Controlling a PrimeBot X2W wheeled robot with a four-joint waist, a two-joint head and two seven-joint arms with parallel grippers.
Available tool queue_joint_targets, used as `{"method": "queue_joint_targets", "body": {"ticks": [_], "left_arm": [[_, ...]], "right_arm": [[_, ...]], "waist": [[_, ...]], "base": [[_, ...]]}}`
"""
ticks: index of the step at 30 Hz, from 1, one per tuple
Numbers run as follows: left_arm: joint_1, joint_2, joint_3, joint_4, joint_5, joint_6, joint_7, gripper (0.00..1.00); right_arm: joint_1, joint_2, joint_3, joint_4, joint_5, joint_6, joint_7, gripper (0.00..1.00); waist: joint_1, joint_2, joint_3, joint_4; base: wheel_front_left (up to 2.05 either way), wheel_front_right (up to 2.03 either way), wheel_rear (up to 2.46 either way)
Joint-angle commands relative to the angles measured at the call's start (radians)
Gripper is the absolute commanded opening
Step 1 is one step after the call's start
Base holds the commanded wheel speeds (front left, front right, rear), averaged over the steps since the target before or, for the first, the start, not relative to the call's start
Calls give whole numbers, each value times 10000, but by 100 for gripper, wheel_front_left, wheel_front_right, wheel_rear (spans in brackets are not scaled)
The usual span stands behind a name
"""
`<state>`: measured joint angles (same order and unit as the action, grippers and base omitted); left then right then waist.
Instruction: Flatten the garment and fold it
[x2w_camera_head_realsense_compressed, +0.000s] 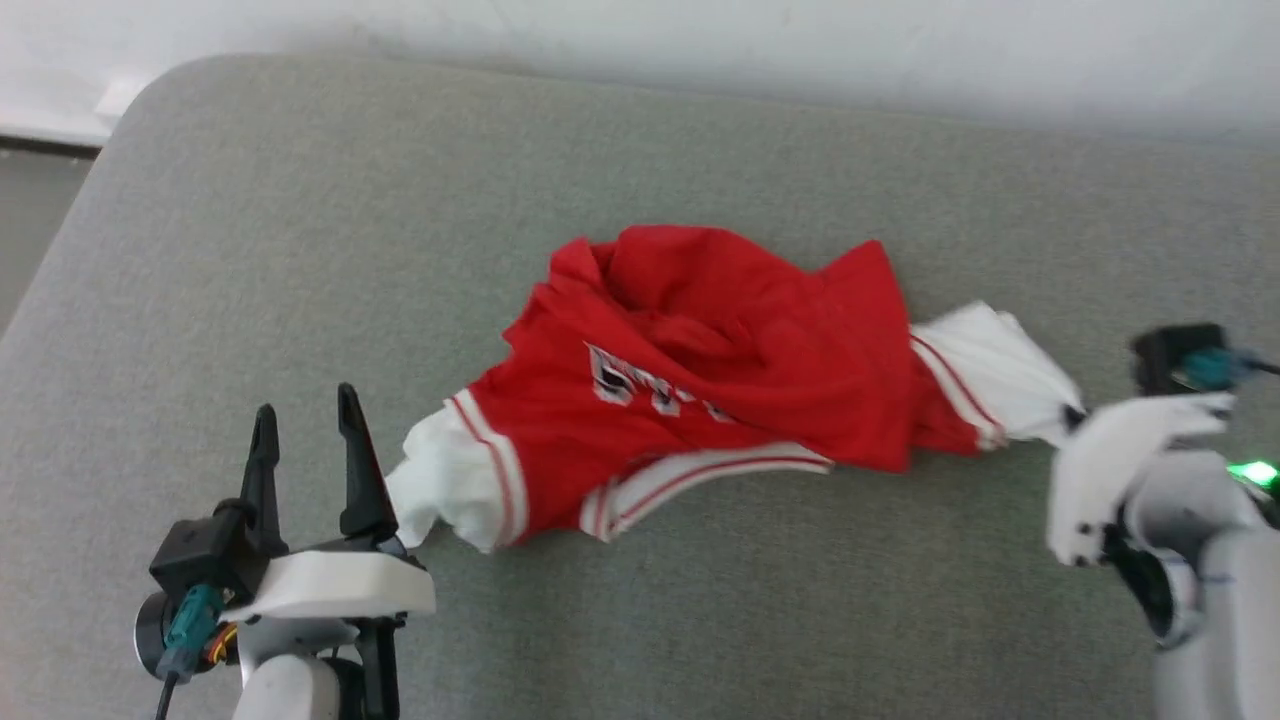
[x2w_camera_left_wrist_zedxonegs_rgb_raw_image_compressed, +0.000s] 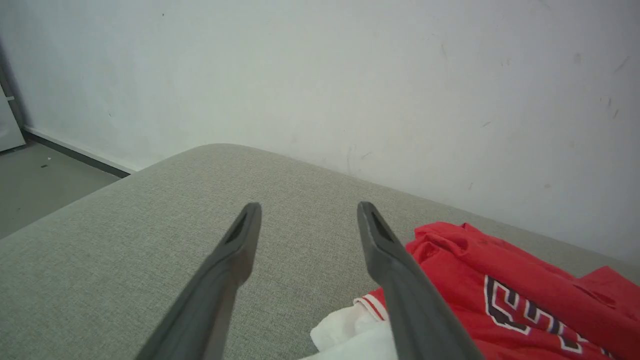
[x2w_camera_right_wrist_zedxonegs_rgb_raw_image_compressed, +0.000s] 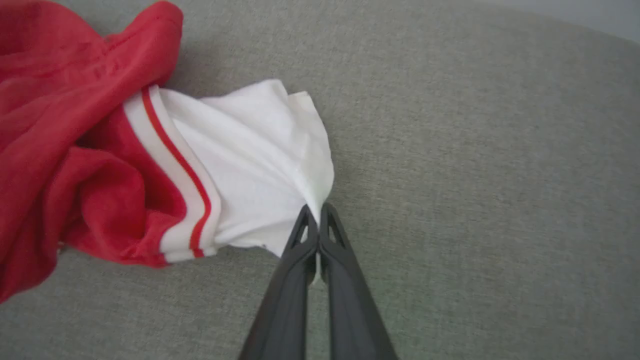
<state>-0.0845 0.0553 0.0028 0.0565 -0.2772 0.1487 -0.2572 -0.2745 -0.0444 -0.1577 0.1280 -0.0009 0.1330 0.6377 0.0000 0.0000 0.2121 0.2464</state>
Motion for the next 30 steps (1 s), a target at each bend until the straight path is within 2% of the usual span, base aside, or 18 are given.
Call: {"method": "queue_joint_targets", "body": {"ticks": [1,7,13,14,15,16,18,22,26,30], "left_arm": [[140,-48,37,66,134,-78,-45,100],[417,-49,158,166,298,-264,-45,100],[692,80,-119,714,248,-932,80,100],[749,142,-224,761,195,-1104,256,100],[811,235,-351,785,145,-1312,483,100],[876,341,-485,761,116,-1516,712,100],[1043,533,-802,628,-19,-1984,1273,100],[1416,1017,-1424,294,-301,-2492,2486,100],[1747,1436,-2167,20,-706,-2687,3909,100],[1906,1501,-2457,-105,-1022,-2619,4993,100]], "right_arm": [[434,-60,-399,-376,-110,-23,-78,0],[1864,-60,-2080,-1765,73,-23,-351,0],[2629,-59,-2723,-1718,625,-23,-1152,0],[2699,-59,-2716,-1685,720,-23,-1378,30],[2762,-59,-2699,-1671,798,-23,-1648,85],[2808,-59,-2723,-1626,911,-23,-1935,100],[2920,-59,-2646,-1538,1041,-23,-2574,100],[3200,-59,-2466,-1349,1087,-23,-3788,100],[3414,-59,-2237,-1062,1222,-23,-4481,100],[3474,-59,-1975,-907,1349,-23,-4870,100]], "waist": [[0,0,-440,-458],[0,0,-737,-939],[0,0,-839,-1277],[0,0,-853,-1304],[0,0,-864,-1323],[0,0,-878,-1336],[0,0,-908,-1336],[0,0,-990,-1292],[0,0,-1049,-1271],[0,0,-1083,-1300]], "base": [[0,0,0],[0,0,0],[0,0,0],[0,0,0],[0,0,0],[0,0,0],[0,0,0],[0,0,0],[0,0,0],[0,0,0]]}}
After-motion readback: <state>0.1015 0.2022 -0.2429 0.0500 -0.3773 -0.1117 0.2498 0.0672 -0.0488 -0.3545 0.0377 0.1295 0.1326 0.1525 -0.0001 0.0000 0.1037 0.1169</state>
